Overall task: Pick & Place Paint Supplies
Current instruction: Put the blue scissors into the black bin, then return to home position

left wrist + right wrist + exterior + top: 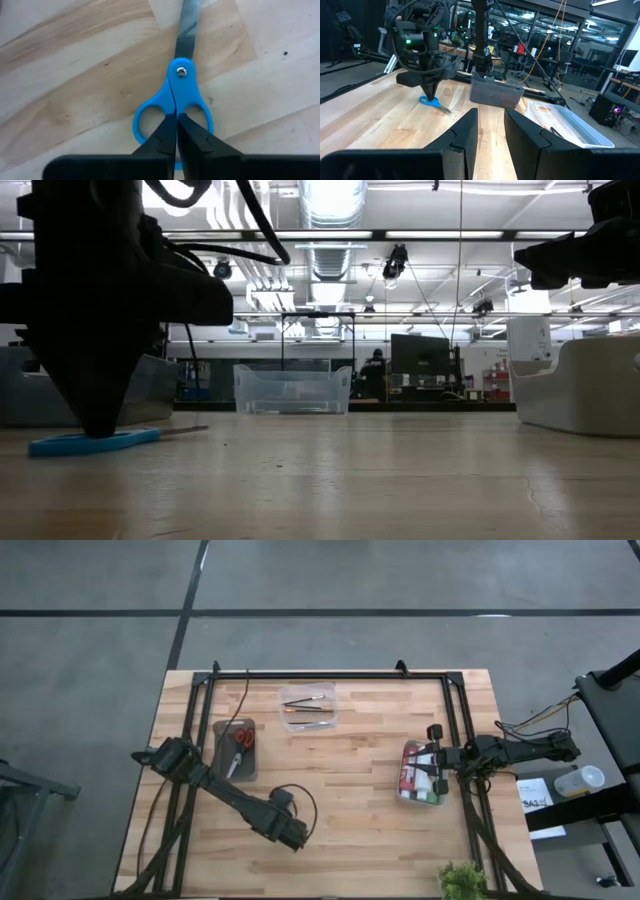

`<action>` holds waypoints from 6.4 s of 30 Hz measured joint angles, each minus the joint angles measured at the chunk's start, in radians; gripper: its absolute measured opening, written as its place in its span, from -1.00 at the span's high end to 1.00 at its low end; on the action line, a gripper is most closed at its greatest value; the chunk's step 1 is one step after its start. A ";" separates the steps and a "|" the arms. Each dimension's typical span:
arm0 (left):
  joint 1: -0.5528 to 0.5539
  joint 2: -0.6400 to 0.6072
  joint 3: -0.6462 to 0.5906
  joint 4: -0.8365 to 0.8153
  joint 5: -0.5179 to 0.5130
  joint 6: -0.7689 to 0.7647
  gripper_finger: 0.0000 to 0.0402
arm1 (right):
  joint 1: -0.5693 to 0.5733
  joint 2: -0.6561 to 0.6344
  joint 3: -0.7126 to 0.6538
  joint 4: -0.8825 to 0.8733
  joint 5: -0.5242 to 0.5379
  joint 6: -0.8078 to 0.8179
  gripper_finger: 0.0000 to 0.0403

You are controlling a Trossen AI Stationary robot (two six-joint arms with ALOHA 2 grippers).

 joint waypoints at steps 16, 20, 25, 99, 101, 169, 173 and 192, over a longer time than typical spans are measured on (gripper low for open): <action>0.005 -0.022 -0.004 0.008 -0.003 -0.002 0.95 | 0.000 0.000 0.000 0.000 0.000 0.000 0.55; 0.005 -0.023 -0.004 0.008 -0.002 0.001 0.94 | 0.000 0.000 0.000 0.000 0.000 0.000 0.55; 0.005 -0.023 -0.004 0.013 -0.003 0.003 0.94 | 0.000 0.000 0.000 0.000 0.000 0.000 0.55; 0.007 -0.079 -0.130 0.111 0.042 0.032 0.59 | 0.000 0.000 0.000 0.000 0.000 0.000 0.55; 0.007 -0.078 -0.130 0.115 0.042 0.034 0.70 | 0.000 0.000 0.000 0.000 0.000 0.000 0.55; 0.387 -0.675 -0.239 -0.567 -0.127 -0.014 0.93 | 0.000 0.000 0.000 0.000 0.000 0.000 0.55; 0.461 -0.676 -0.326 -0.466 -0.103 0.080 0.93 | 0.000 0.000 0.000 0.000 0.000 0.000 0.55; 0.548 -0.677 -0.546 -0.171 -0.022 0.199 0.80 | 0.000 0.000 0.000 0.000 0.000 0.000 0.55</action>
